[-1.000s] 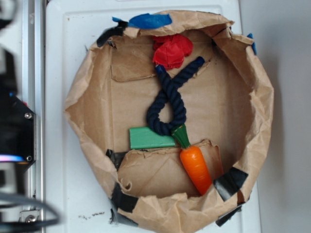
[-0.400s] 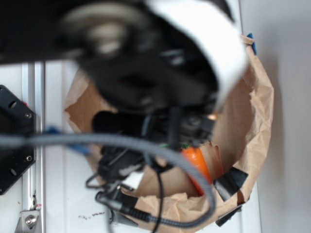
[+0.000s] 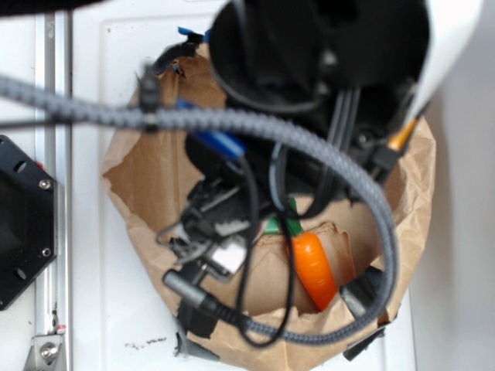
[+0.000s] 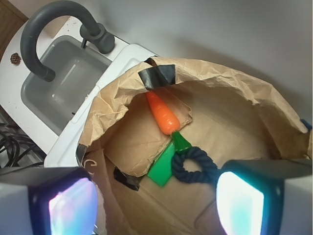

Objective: Grab the carrot.

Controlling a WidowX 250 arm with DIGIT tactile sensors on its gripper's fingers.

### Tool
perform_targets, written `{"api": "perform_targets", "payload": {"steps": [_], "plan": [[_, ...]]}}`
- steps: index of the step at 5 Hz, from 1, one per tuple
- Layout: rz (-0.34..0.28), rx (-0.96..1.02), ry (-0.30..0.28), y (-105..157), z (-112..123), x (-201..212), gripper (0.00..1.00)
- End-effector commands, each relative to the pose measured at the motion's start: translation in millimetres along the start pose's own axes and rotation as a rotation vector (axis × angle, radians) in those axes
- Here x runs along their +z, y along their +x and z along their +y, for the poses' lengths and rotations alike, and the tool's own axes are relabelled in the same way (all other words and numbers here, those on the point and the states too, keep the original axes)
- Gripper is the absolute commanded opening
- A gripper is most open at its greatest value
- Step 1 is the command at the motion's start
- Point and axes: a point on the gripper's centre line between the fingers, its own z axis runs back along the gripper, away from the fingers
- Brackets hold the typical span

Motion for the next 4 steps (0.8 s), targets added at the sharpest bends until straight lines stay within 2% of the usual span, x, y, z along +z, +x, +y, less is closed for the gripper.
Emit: {"api": "perform_targets", "payload": {"steps": [1,2,3,4], "plan": [[0.002,-0.122,0.042,8,11,-36,1.00],[0.016,-0.175,0.033,14,39,-56,1.00],[0.018,-0.216,0.031,7,41,-70,1.00],[0.050,-0.257,0.055,-1,43,-101,1.00]]}}
